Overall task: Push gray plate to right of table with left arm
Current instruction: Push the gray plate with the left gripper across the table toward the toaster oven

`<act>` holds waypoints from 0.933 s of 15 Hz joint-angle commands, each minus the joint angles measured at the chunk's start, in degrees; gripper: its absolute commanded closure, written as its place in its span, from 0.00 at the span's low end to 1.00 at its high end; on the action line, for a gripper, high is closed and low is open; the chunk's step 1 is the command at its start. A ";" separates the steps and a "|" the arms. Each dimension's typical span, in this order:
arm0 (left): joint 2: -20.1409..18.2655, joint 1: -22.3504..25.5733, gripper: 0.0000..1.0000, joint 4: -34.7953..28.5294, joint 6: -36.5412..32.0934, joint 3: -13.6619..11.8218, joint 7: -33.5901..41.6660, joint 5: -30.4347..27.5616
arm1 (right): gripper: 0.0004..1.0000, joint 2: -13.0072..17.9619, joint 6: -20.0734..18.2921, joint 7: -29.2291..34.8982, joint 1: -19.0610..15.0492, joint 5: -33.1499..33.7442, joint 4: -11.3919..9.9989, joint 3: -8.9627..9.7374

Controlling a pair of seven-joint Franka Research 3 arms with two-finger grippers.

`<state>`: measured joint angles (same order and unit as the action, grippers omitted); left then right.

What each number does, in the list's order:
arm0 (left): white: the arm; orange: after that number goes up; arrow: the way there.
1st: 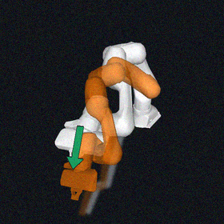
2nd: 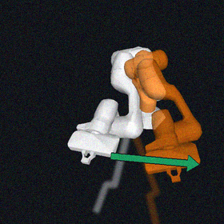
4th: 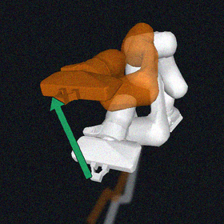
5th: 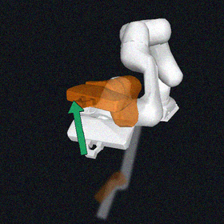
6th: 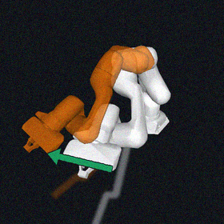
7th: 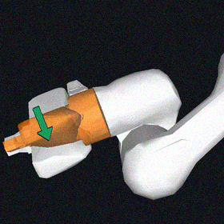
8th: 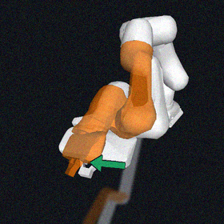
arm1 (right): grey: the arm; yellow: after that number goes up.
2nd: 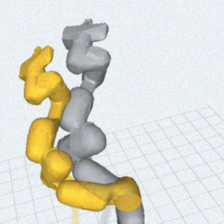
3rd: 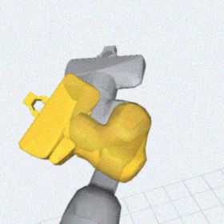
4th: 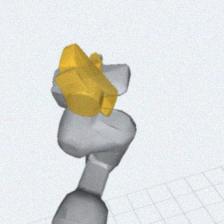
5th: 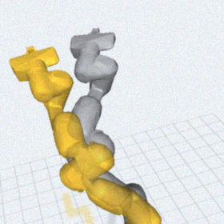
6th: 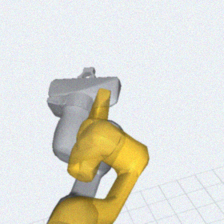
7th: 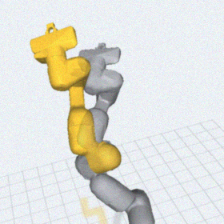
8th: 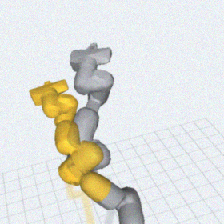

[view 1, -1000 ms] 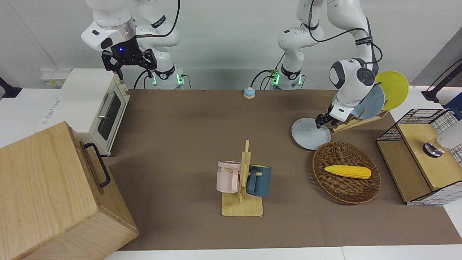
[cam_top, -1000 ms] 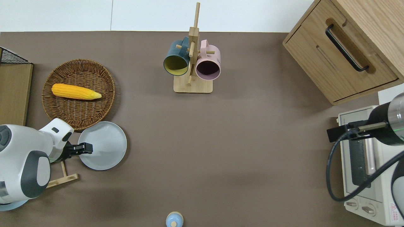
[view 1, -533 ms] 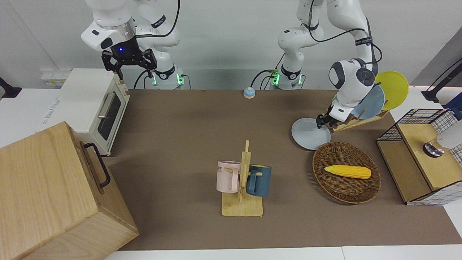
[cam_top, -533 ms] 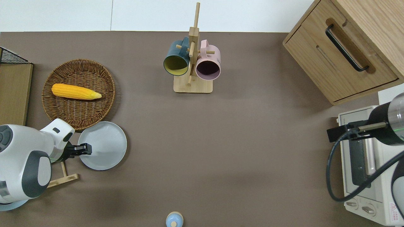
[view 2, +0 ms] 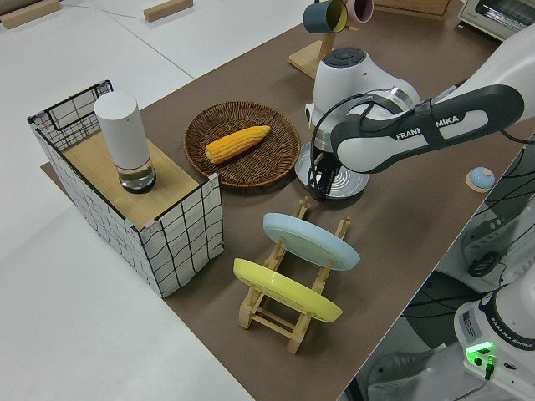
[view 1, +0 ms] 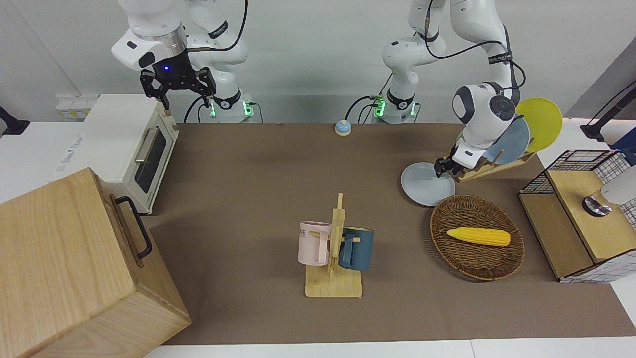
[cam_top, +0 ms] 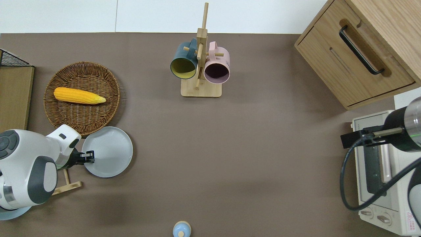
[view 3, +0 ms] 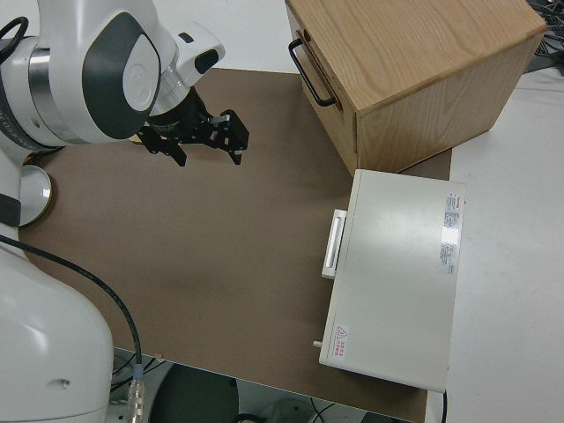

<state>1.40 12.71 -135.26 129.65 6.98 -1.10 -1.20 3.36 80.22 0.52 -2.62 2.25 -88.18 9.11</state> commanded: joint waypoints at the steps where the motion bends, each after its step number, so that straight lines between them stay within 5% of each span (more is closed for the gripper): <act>1: 0.00 0.13 1.00 -0.79 1.39 0.06 0.75 0.23 | 0.00 0.60 -0.68 -0.43 -0.46 0.03 -0.23 0.30; 6: 0.00 -0.84 1.00 -0.79 0.70 0.84 0.83 -0.74 | 0.00 0.60 -0.68 -0.43 -0.46 -0.05 -0.23 0.30; 14: 0.09 -9.79 1.00 -0.79 0.25 1.37 -1.18 -6.62 | 0.00 0.60 -0.68 -0.43 -0.46 0.03 -0.23 0.30</act>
<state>1.31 6.85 -135.28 129.71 8.73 -0.81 -5.36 3.36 80.22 0.52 -2.62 2.25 -88.18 9.11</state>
